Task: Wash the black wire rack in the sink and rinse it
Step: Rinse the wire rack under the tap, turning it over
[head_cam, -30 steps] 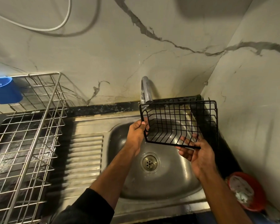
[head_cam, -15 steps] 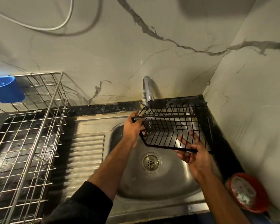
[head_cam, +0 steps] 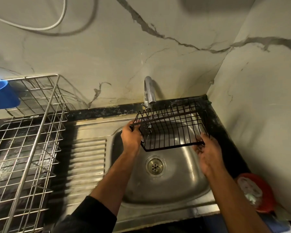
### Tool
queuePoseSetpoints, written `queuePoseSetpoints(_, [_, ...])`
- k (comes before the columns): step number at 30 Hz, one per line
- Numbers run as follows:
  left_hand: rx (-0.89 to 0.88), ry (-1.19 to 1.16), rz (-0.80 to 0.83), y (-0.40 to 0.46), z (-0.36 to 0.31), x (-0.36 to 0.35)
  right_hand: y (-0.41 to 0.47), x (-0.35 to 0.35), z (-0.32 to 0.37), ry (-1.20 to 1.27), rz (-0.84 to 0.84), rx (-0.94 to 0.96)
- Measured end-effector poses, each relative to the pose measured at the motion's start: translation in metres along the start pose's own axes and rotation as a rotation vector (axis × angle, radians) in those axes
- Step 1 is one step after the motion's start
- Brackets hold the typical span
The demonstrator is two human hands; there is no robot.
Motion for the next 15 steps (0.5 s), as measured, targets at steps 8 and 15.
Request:
queuePoseSetpoints(8, [-0.247,0.281,0.023,-0.018,-0.002,0.006,0.004,-0.008,0.026,-0.25,0.074,0.233])
queuePoseSetpoints(15, [-0.268,0.191,0.232,-0.021,-0.017,-0.005,0.01,-0.003,0.041,-0.494,0.082,0.277])
Point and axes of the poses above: each hand's wrist, its own y-axis towards the middle knuckle, its own x-axis out of the back of the hand, z = x × y, the point moved 2 cm from there along y, towards the middle knuckle, and after that the axes turned 1 degree about -x, right-handed, at the moved point
